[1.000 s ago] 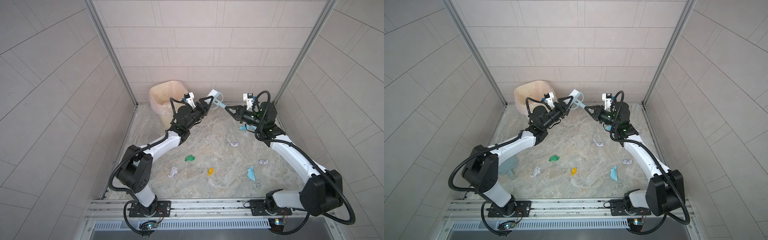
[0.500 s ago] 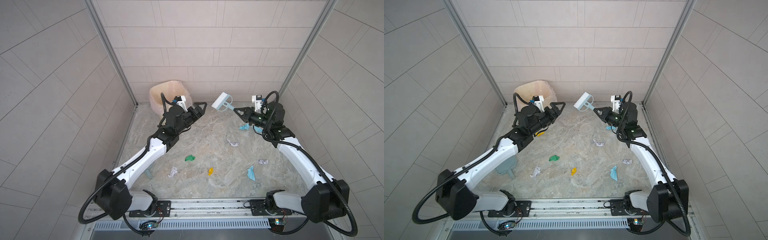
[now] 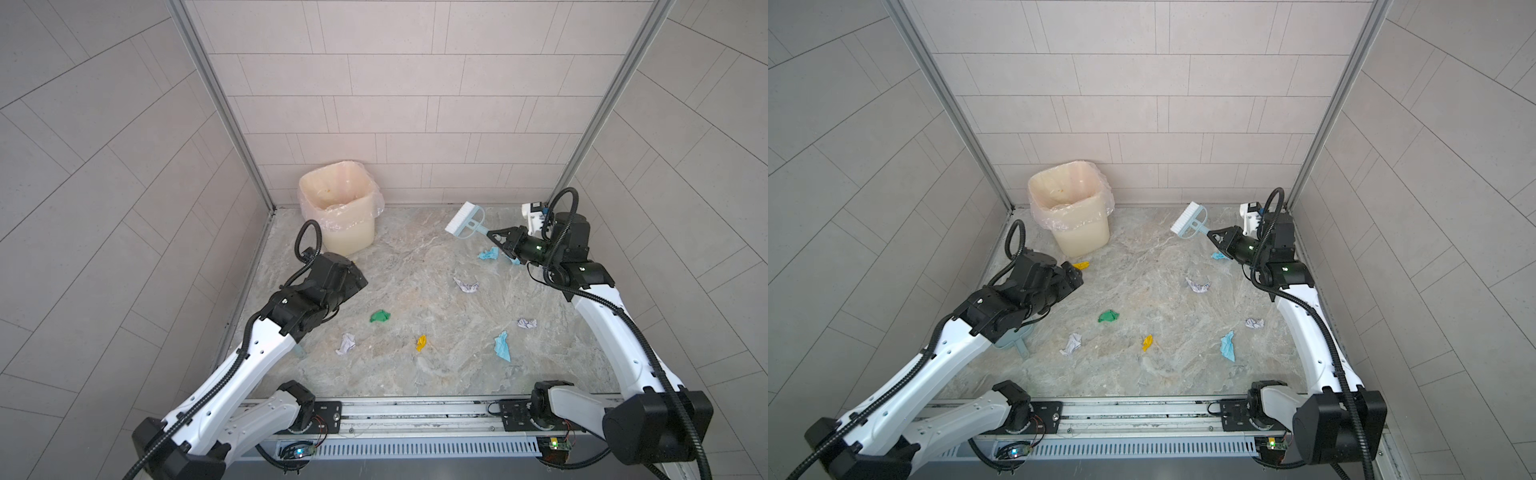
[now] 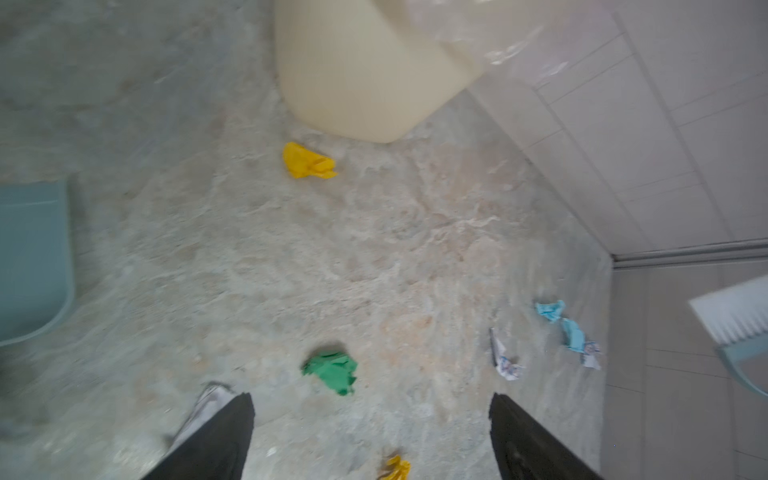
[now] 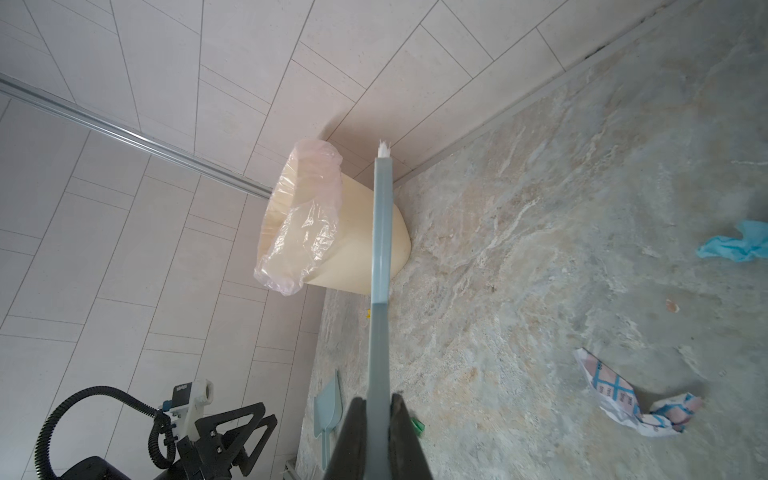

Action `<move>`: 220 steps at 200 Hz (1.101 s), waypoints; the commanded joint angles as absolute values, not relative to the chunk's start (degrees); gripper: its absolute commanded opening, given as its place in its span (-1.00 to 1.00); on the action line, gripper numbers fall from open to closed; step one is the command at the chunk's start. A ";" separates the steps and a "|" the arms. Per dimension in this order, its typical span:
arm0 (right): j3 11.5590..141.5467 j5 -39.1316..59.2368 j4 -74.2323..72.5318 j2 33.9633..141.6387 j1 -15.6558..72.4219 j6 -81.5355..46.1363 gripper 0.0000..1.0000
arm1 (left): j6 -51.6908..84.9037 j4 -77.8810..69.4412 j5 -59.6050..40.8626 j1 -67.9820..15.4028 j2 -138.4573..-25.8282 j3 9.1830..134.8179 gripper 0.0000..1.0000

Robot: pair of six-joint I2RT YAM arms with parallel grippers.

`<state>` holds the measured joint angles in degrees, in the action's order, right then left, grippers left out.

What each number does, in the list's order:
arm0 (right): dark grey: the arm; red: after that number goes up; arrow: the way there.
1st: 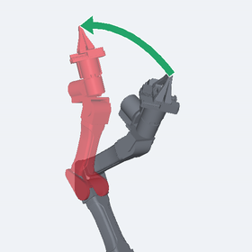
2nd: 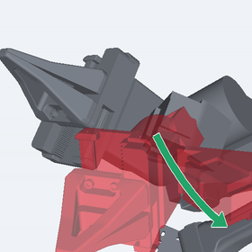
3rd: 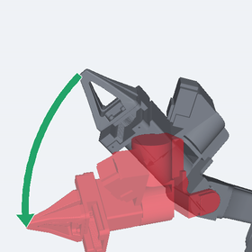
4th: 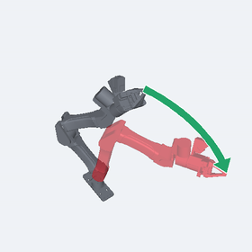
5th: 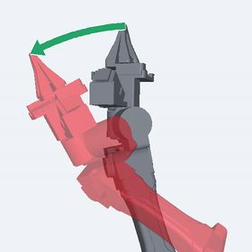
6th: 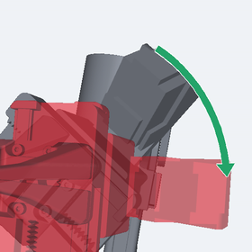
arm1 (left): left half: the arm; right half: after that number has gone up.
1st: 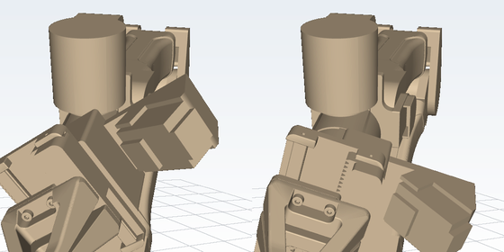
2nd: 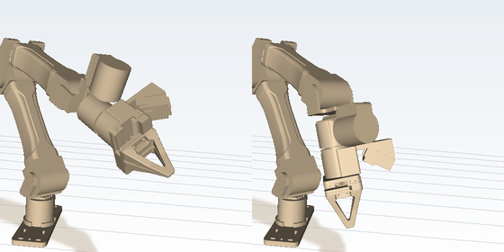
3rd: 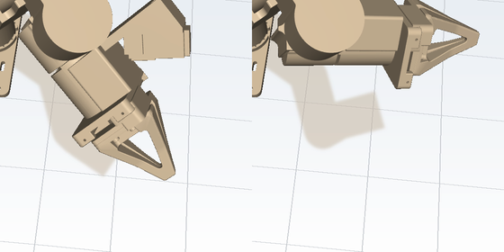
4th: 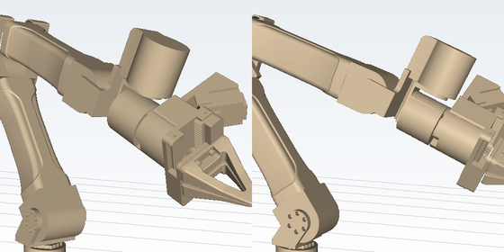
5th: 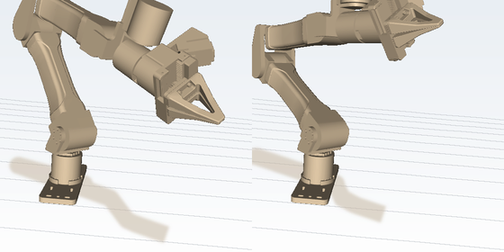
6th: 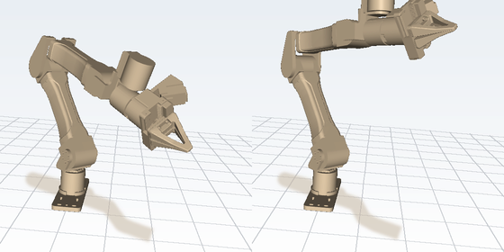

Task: Sweep away the paper scraps from the table
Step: 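Lower the left gripper toward the light green dustpan while the right holds the brush, then grasp the dustpan handle with the left gripper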

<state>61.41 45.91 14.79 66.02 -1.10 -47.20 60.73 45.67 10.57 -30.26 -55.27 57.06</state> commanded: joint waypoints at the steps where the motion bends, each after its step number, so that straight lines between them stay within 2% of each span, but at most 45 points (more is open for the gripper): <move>1: 60.43 47.28 18.60 64.54 -1.82 -43.85 -1.00 | 64.72 59.79 13.97 -26.34 -52.48 53.24 0.91; 53: 60.01 47.90 19.85 64.76 -2.98 -42.72 -1.00 | 63.28 59.83 6.35 -12.67 -47.20 41.39 0.91; 108: 62.03 47.99 21.66 66.01 -3.50 -41.64 -1.00 | 59.35 57.67 5.92 -4.60 -53.77 37.81 0.91; 220: 63.17 45.88 22.84 65.79 -3.78 -42.09 -1.00 | 55.08 44.23 4.86 -1.06 -59.37 28.94 0.90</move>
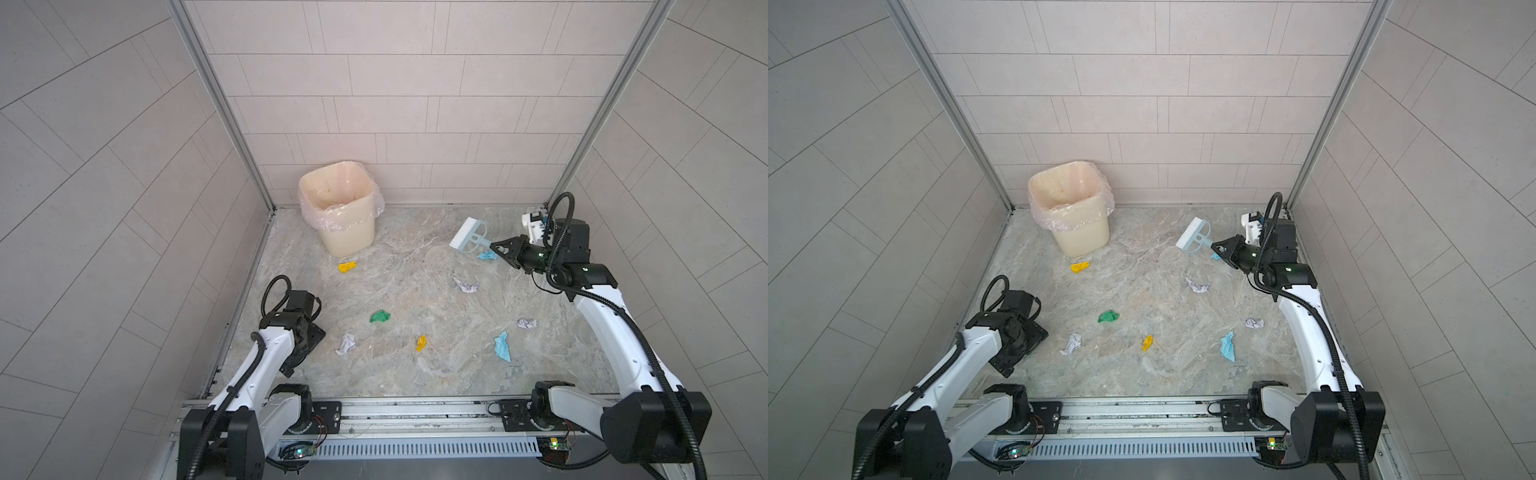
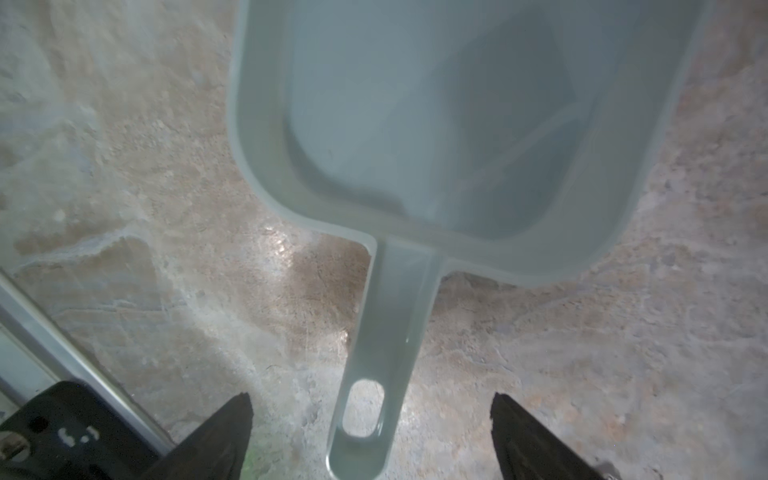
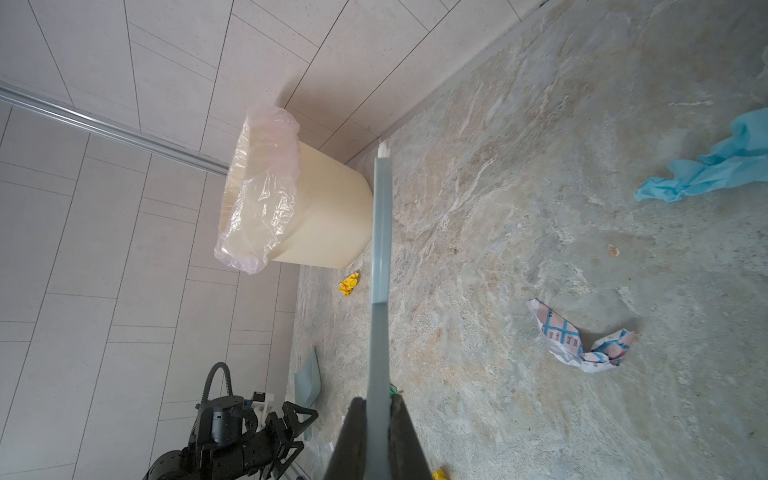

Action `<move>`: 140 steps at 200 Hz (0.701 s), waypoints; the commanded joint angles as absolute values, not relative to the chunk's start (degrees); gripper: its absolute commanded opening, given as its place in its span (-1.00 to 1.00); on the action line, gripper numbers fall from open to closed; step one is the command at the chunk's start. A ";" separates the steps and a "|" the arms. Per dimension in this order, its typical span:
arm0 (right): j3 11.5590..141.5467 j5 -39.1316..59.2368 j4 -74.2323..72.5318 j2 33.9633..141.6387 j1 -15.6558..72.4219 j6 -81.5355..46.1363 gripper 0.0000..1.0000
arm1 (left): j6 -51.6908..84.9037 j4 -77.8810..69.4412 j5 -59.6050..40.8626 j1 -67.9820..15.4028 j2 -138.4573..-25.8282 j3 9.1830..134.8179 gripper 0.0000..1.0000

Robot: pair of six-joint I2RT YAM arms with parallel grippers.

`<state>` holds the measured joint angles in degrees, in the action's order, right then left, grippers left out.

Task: Sweep away the paper scraps from the table
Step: 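Grasp the dustpan handle with the left gripper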

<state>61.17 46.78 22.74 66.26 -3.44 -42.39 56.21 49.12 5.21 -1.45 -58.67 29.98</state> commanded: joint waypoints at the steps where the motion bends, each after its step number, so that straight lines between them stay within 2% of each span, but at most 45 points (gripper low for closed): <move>1: 63.18 45.84 22.89 65.81 -3.82 -42.10 -1.00 | 55.05 44.04 4.76 -1.06 -59.44 28.89 0.90; 60: 63.29 45.55 23.03 65.92 -3.79 -42.10 -1.00 | 52.56 37.52 -2.81 -1.14 -65.86 29.77 0.82; 104: 63.18 45.52 23.20 65.66 -3.82 -41.92 -1.00 | 54.46 41.02 1.61 -1.03 -63.62 30.10 0.75; 140: 63.30 45.73 23.18 65.83 -3.75 -41.84 -1.00 | 58.01 42.15 5.18 -0.90 -61.45 28.84 0.53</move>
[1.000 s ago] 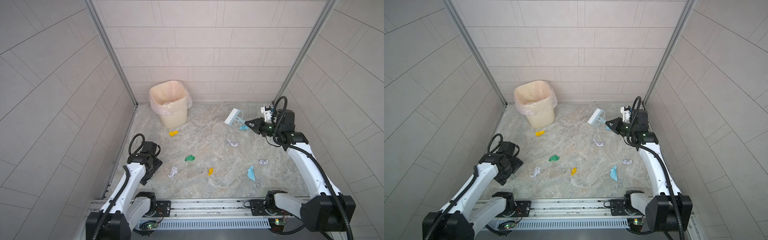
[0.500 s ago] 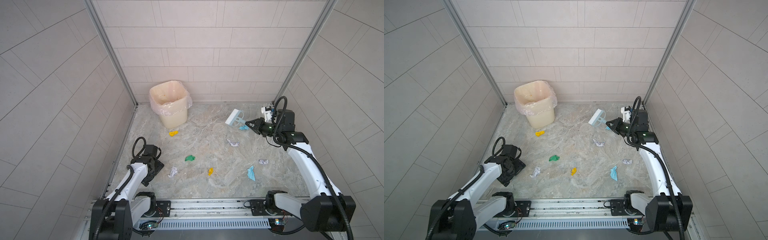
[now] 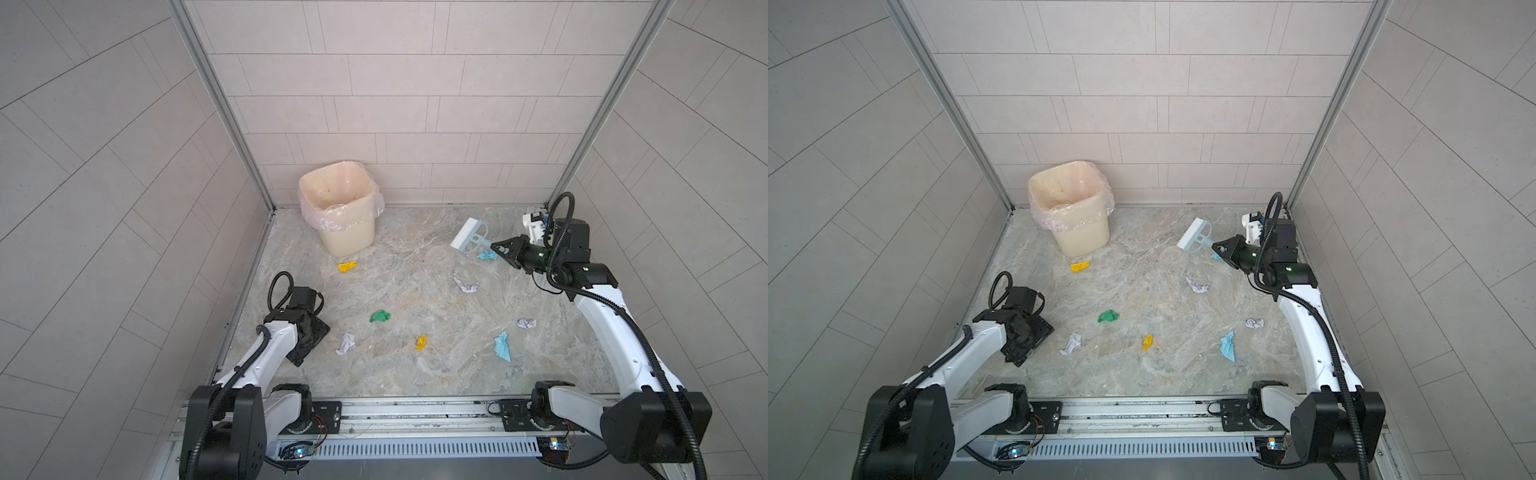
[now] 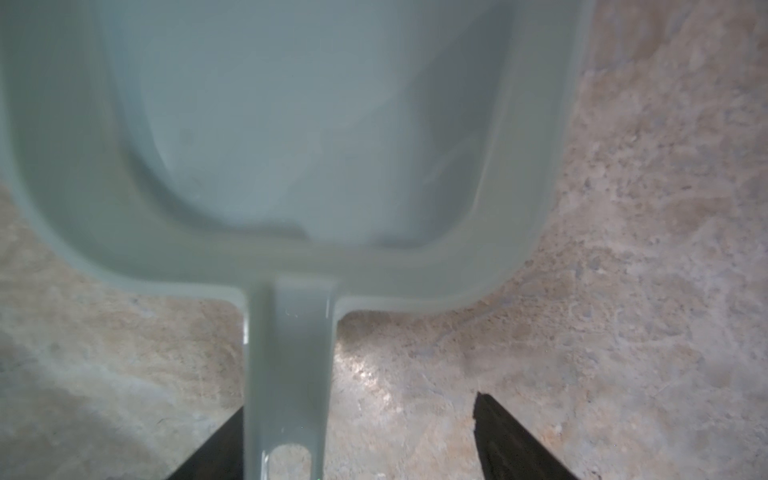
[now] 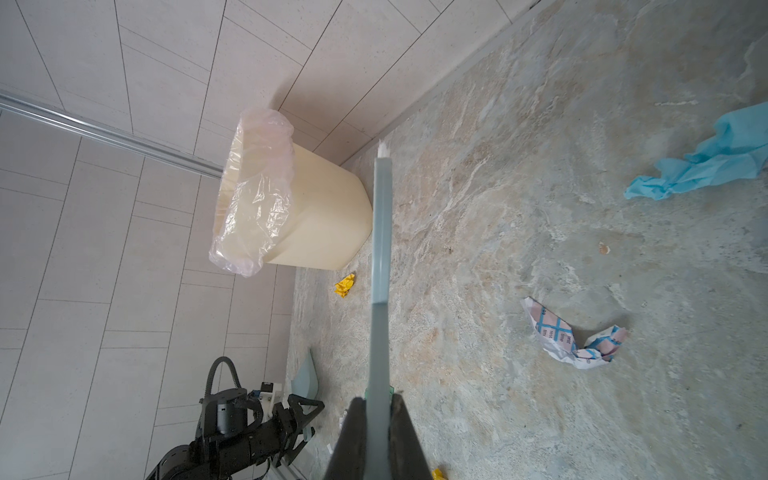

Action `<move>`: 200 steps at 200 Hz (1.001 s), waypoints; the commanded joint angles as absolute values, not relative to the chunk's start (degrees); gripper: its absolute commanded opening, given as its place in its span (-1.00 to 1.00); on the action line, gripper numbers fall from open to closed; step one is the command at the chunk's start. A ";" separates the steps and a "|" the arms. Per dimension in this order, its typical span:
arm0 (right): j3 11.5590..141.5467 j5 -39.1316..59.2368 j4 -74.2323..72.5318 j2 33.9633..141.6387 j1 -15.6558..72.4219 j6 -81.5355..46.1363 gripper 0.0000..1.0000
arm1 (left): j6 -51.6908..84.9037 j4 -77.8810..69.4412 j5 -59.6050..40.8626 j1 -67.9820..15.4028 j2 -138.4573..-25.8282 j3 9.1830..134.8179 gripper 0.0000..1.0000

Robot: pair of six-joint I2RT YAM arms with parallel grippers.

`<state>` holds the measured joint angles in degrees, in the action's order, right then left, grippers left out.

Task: Sweep away the paper scraps from the table
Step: 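Grasp the dustpan handle with the left gripper, then slide the dustpan toward the blue tissue with left gripper while right lowers brush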

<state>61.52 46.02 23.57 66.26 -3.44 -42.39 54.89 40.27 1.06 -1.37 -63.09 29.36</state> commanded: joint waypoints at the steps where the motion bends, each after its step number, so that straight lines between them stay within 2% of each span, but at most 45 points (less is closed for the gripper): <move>1: 63.29 45.72 23.19 65.83 -3.77 -41.84 -1.00 | 58.05 42.04 5.27 -0.89 -61.36 28.75 0.53; 47: 63.76 45.96 23.51 66.19 -3.71 -41.66 -1.00 | 57.78 39.33 4.62 -0.31 -62.95 28.04 0.27; 75: 63.97 45.88 23.77 66.03 -3.79 -41.57 -1.00 | 57.00 37.70 3.87 0.47 -64.36 27.21 0.21; 120: 63.96 45.64 24.25 65.96 -3.79 -41.38 -1.00 | 56.06 36.22 2.75 2.14 -66.60 27.07 0.00; 168: 64.03 45.46 24.52 66.02 -3.82 -41.25 -1.00 | 55.38 35.71 0.68 2.91 -68.71 27.33 -0.38; 200: 63.92 45.36 24.87 66.01 -3.79 -41.13 -1.00 | 54.76 36.28 -0.08 3.17 -69.68 27.77 -0.70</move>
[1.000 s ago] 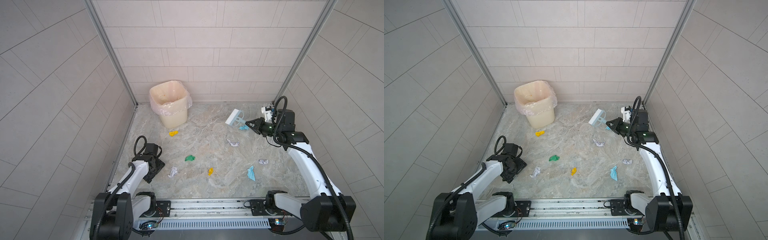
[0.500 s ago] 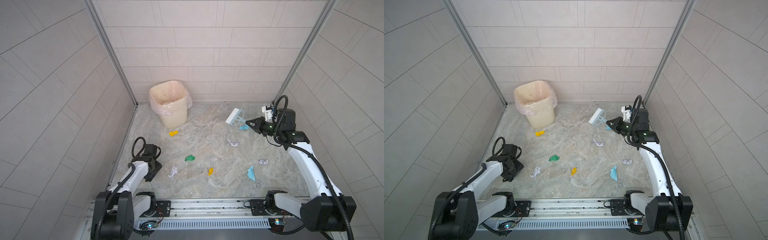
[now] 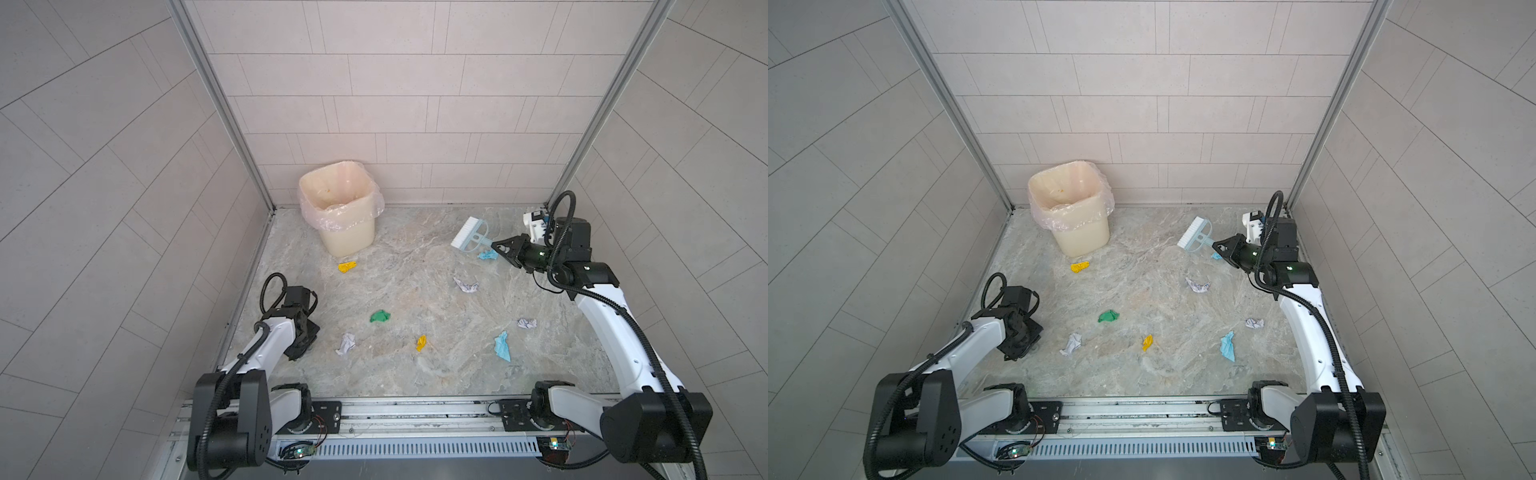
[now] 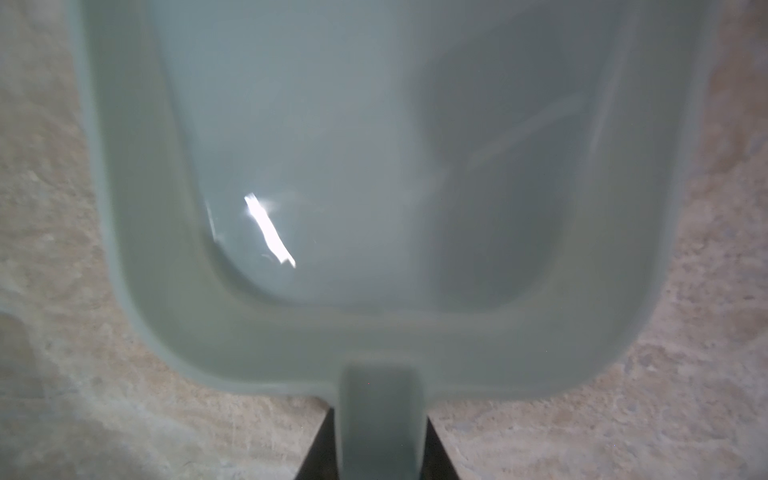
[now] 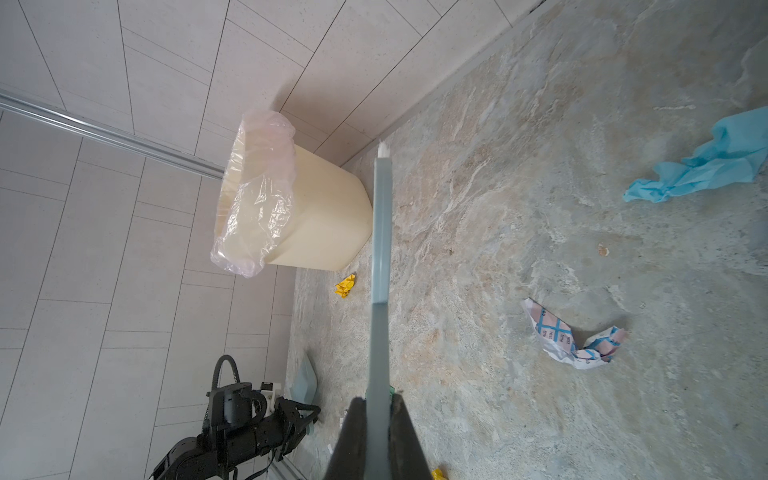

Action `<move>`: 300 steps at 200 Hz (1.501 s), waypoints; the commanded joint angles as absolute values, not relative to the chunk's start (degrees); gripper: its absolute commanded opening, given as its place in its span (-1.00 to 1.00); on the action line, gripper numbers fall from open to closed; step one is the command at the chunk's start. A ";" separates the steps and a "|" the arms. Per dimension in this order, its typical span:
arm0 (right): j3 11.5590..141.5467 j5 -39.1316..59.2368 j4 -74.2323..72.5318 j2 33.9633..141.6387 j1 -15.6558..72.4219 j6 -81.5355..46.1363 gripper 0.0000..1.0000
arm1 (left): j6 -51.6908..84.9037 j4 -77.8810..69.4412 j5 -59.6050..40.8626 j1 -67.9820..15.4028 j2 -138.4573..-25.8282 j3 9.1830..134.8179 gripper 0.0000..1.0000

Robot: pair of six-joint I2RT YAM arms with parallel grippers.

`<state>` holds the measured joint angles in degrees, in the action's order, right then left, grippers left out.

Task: Sweep away the paper scraps from the table
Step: 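Slide the dustpan toward the blue tissue with left gripper while right lowers brush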

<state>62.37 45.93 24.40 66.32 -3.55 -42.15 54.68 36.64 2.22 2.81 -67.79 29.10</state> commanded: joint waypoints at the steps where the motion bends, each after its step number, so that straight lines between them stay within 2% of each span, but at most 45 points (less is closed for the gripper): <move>1: 63.95 45.36 24.87 66.01 -3.79 -41.13 -1.00 | 54.80 36.29 -0.08 3.21 -69.65 27.77 -0.71; 26: 63.91 45.09 25.81 66.04 -3.84 -40.54 -1.00 | 54.93 37.41 0.70 3.25 -68.25 28.03 -1.00; 57: 64.28 44.29 28.43 66.29 -3.89 -39.16 -1.00 | 54.14 39.68 0.97 3.10 -66.03 29.61 -1.00; 111: 70.08 38.13 45.11 68.51 -3.98 -30.09 -1.00 | 50.81 47.24 2.37 -0.12 -62.28 37.32 -1.00; 174: 73.03 31.88 56.91 69.09 -3.32 -22.52 -1.00 | 45.40 57.37 5.71 -14.47 -62.53 48.33 -1.00; 207: 76.35 27.09 64.46 69.95 -2.10 -18.90 -1.00 | 37.89 60.76 5.24 -23.90 -65.55 53.25 -1.00; 269: 78.84 15.25 73.97 71.02 2.82 -17.15 -1.00 | 25.33 59.94 -0.61 -43.30 -75.88 62.54 -1.00; 300: 77.41 11.54 76.52 70.38 5.51 -19.48 -1.00 | 15.64 62.05 -2.33 -48.38 -84.39 70.35 -1.00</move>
<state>77.95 17.19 71.53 71.13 3.92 -18.52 25.52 59.05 -0.64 -45.71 -79.94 65.12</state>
